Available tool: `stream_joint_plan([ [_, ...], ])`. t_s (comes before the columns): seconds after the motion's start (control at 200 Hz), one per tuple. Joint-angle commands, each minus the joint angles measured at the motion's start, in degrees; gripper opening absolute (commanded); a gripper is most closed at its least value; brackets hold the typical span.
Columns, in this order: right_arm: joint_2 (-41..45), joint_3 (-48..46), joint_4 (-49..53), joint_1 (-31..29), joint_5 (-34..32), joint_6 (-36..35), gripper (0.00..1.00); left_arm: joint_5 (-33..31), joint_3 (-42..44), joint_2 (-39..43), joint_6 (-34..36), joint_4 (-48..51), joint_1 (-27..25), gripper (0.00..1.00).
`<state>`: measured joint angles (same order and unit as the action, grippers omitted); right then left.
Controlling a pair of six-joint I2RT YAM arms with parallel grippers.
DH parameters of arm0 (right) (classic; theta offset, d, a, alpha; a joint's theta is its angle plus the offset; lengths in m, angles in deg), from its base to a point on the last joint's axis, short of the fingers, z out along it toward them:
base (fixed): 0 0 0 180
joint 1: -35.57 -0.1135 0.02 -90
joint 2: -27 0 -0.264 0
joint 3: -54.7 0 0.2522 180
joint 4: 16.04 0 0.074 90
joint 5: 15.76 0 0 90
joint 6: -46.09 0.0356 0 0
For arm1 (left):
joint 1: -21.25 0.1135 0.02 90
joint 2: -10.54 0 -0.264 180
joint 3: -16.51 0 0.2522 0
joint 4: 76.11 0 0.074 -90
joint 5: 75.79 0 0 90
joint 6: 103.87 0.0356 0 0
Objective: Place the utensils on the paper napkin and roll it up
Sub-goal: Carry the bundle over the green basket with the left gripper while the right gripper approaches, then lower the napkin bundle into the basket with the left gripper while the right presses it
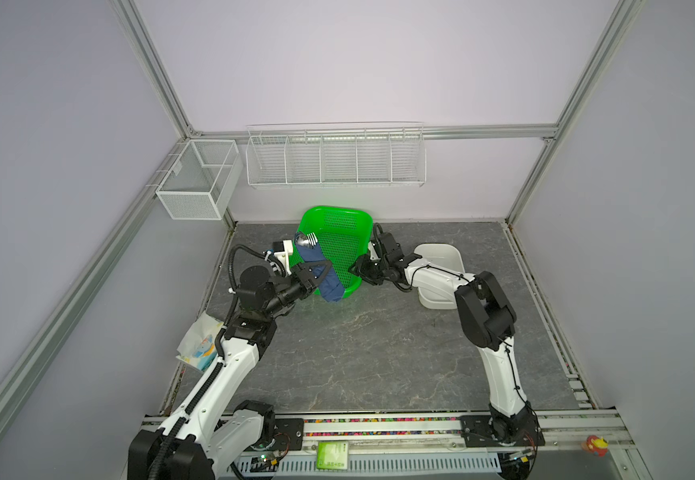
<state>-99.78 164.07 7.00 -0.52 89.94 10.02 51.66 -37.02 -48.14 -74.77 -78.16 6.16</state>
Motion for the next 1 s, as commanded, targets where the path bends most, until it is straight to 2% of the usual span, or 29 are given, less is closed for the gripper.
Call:
stream_joint_plan([
  [0.0, -0.30, 1.36, 5.00, 0.23, 1.40, -0.82, 0.40, 0.82, -3.54, -1.01, 2.87, 1.46, 0.33, 0.00],
  [0.105, 2.27, -0.81, 8.54, 0.21, 0.03, -3.88, 0.29, 1.50, -5.10, -2.03, 3.24, 3.30, 0.33, 0.00],
  [0.205, 7.51, -7.21, 8.92, 0.24, -1.52, -6.13, 0.20, 1.85, -6.14, -1.87, 4.71, 5.90, 0.33, 0.00],
  [0.49, 25.80, -30.05, 10.59, -0.58, -4.94, -11.78, 0.17, 1.40, -0.99, 0.71, 4.32, 8.61, -0.96, 0.00],
  [0.64, 33.60, -38.27, 11.94, -1.68, -3.51, -16.08, 0.17, -1.88, 0.83, -1.38, 4.18, 7.65, -7.14, 0.00],
  [0.82, 38.19, -41.46, 12.79, -2.15, -3.75, -16.86, 0.20, -2.61, 0.18, -9.28, 6.21, 5.36, -12.08, 0.00],
  [0.91, 38.75, -41.53, 11.80, -2.14, -3.12, -16.70, 0.25, -1.97, -0.72, -14.47, 6.90, 3.07, -13.65, 0.00],
  [1.0, 39.77, -41.79, 10.15, -2.39, -3.43, -15.80, 0.35, -0.53, -2.85, -20.23, 7.51, 1.10, -15.07, 0.00],
])
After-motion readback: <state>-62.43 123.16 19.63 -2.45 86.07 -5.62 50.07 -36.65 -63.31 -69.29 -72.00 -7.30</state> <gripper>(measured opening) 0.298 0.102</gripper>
